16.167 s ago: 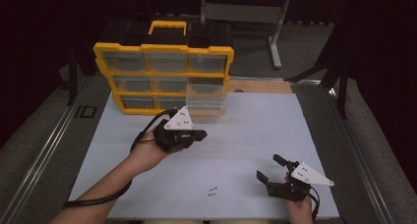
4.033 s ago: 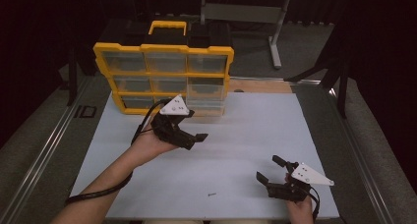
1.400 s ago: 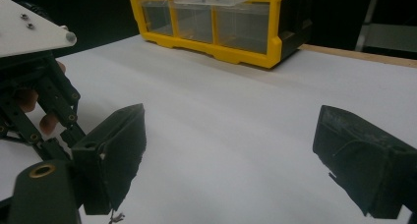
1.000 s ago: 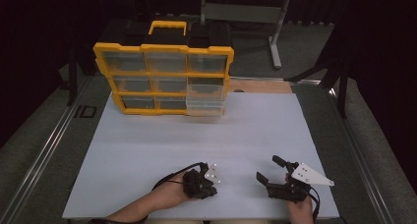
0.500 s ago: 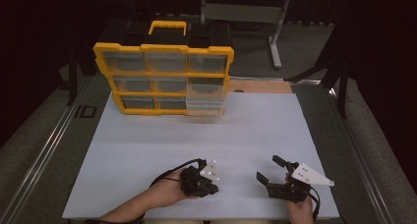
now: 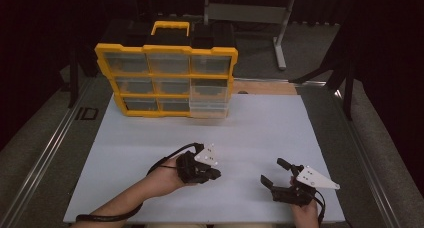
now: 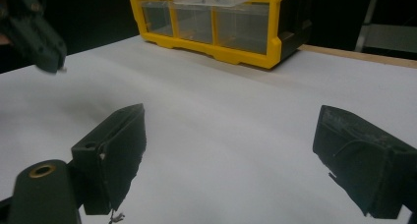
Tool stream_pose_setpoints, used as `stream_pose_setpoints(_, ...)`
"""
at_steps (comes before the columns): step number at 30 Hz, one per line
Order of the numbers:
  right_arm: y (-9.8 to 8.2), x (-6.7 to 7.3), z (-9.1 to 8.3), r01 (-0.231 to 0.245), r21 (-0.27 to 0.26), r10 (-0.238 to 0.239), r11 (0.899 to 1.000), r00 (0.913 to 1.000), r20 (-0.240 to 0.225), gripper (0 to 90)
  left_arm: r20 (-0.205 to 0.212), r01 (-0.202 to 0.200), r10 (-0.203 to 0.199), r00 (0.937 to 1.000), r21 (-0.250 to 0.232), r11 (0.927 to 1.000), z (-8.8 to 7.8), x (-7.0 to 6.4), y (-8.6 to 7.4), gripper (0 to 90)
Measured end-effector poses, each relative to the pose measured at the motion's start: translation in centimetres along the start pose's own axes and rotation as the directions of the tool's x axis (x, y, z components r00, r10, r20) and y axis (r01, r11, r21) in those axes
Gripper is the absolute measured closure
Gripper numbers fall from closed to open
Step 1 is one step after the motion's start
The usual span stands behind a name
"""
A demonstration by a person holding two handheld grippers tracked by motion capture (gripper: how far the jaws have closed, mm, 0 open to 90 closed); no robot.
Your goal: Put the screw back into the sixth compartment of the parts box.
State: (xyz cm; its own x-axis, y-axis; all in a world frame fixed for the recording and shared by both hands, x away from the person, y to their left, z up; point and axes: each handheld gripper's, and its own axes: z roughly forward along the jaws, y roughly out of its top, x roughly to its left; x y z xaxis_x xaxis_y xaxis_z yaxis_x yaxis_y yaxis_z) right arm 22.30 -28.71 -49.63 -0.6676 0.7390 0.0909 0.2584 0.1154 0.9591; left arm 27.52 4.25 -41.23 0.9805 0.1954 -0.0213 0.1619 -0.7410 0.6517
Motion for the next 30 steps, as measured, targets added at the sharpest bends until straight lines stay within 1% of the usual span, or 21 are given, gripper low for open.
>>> stream_pose_setpoints(2, 0.0, 0.0, 0.0, 0.0, -0.001, 0.0, 1.0, 1.0, 0.0, 12.6, -0.004, 0.001, -0.001, 1.0, -0.016, 0.9999, -0.5, 0.4, 0.3, 88.3)
stream_pose_setpoints(3, 0.0, -0.1, 0.0, 0.001, -0.002, -0.001, 1.0, 1.0, 0.001, 12.6, -0.013, 0.002, -0.003, 0.9999, -0.019, 0.9998, -0.8, 0.6, 0.6, 88.4)
stream_pose_setpoints(4, 0.0, -0.1, 0.0, 0.001, -0.002, -0.001, 1.0, 1.0, 0.001, 12.6, -0.013, 0.002, -0.003, 0.9999, -0.019, 0.9998, -0.8, 0.6, 0.6, 88.3)
stream_pose_setpoints(5, 0.0, -0.1, 0.0, 0.002, -0.003, -0.002, 1.0, 1.0, 0.0, 12.6, -0.026, -0.003, 0.002, 0.9997, -0.029, 0.9996, -1.4, 0.9, 1.0, 88.3)
stream_pose_setpoints(6, 0.0, -0.1, 0.0, 0.002, -0.003, -0.002, 1.0, 1.0, 0.0, 12.6, -0.026, -0.003, 0.002, 0.9997, -0.029, 0.9996, -1.4, 0.9, 1.0, 88.4)
stream_pose_setpoints(7, 0.0, 0.0, 0.0, 0.001, -0.002, -0.001, 1.0, 1.0, 0.0, 12.6, -0.04, -0.008, 0.007, 0.9992, -0.033, 0.9994, -2.0, 1.2, 1.4, 88.4)
stream_pose_setpoints(10, 0.0, -0.1, 0.0, 0.0, -0.003, 0.0, 1.0, 1.0, 0.0, 12.6, -0.059, -0.009, 0.006, 0.9982, -0.051, 0.9987, -3.0, 1.7, 2.1, 88.3)
stream_pose_setpoints(12, 0.0, -0.1, 0.0, 0.0, -0.003, 0.0, 1.0, 1.0, 0.0, 12.6, -0.083, -0.019, 0.014, 0.9965, -0.056, 0.9983, -3.8, 2.1, 2.6, 88.3)
stream_pose_setpoints(13, 0.0, -0.1, 0.0, 0.0, -0.002, 0.0, 1.0, 1.0, 0.0, 12.6, -0.085, -0.017, 0.012, 0.9963, -0.061, 0.998, -4.1, 2.4, 2.8, 88.3)
stream_pose_setpoints(16, 0.0, -0.1, 0.0, 0.0, -0.003, 0.0, 1.0, 1.0, -0.001, 12.6, -0.11, -0.009, 0.001, 0.9939, -0.076, 0.997, -5.1, 3.1, 3.2, 88.3)
stream_pose_setpoints(17, 0.0, -0.1, 0.0, 0.001, -0.003, -0.001, 1.0, 1.0, 0.0, 12.6, -0.124, -0.003, -0.008, 0.9922, -0.088, 0.9961, -5.4, 3.5, 3.4, 88.3)
stream_pose_setpoints(18, 0.0, -0.1, 0.0, 0.001, -0.004, -0.001, 1.0, 1.0, 0.0, 12.6, -0.129, -0.002, -0.009, 0.9916, -0.087, 0.9962, -5.6, 3.7, 3.5, 88.3)
stream_pose_setpoints(19, 0.0, -0.1, 0.0, -0.001, -0.004, 0.001, 1.0, 1.0, -0.001, 12.6, -0.141, 0.004, -0.018, 0.9899, -0.098, 0.9951, -5.9, 3.9, 3.7, 88.4)
stream_pose_setpoints(21, 0.0, -0.1, 0.0, -0.001, -0.003, 0.001, 1.0, 1.0, 0.001, 12.6, -0.158, 0.006, -0.022, 0.9872, -0.105, 0.9945, -6.5, 4.5, 4.0, 88.3)
stream_pose_setpoints(22, 0.0, -0.1, 0.0, -0.002, -0.003, 0.002, 1.0, 1.0, 0.0, 12.6, -0.172, 0.004, -0.022, 0.9848, -0.108, 0.9941, -6.9, 4.8, 4.1, 88.3)
stream_pose_setpoints(23, 0.0, -0.1, 0.0, -0.002, -0.004, 0.002, 1.0, 1.0, -0.001, 12.6, -0.179, 0.01, -0.031, 0.9834, -0.116, 0.9932, -7.2, 5.1, 4.3, 88.3)
stream_pose_setpoints(24, 0.0, -0.1, 0.0, 0.0, -0.002, 0.0, 1.0, 1.0, 0.0, 12.7, -0.197, 0.015, -0.04, 0.9796, -0.124, 0.9922, -7.6, 5.6, 4.6, 88.3)
stream_pose_setpoints(27, 0.0, -0.1, 0.0, -0.001, -0.002, 0.001, 1.0, 1.0, 0.0, 12.6, -0.213, 0.026, -0.056, 0.9755, -0.142, 0.9896, -8.3, 6.4, 5.0, 88.3)
stream_pose_setpoints(28, 0.0, -0.1, 0.0, -0.003, -0.001, 0.003, 1.0, 1.0, 0.0, 12.6, -0.225, 0.028, -0.06, 0.9724, -0.144, 0.9891, -8.5, 6.7, 5.1, 88.3)
stream_pose_setpoints(29, 0.0, -0.1, 0.0, -0.003, -0.003, 0.003, 1.0, 1.0, 0.0, 12.6, -0.231, 0.031, -0.063, 0.971, -0.142, 0.9894, -8.6, 6.9, 5.3, 88.3)
stream_pose_setpoints(30, 0.0, -0.1, 0.0, -0.003, -0.003, 0.003, 1.0, 1.0, 0.0, 12.6, -0.243, 0.031, -0.067, 0.9676, -0.147, 0.9887, -8.7, 7.2, 5.5, 88.3)
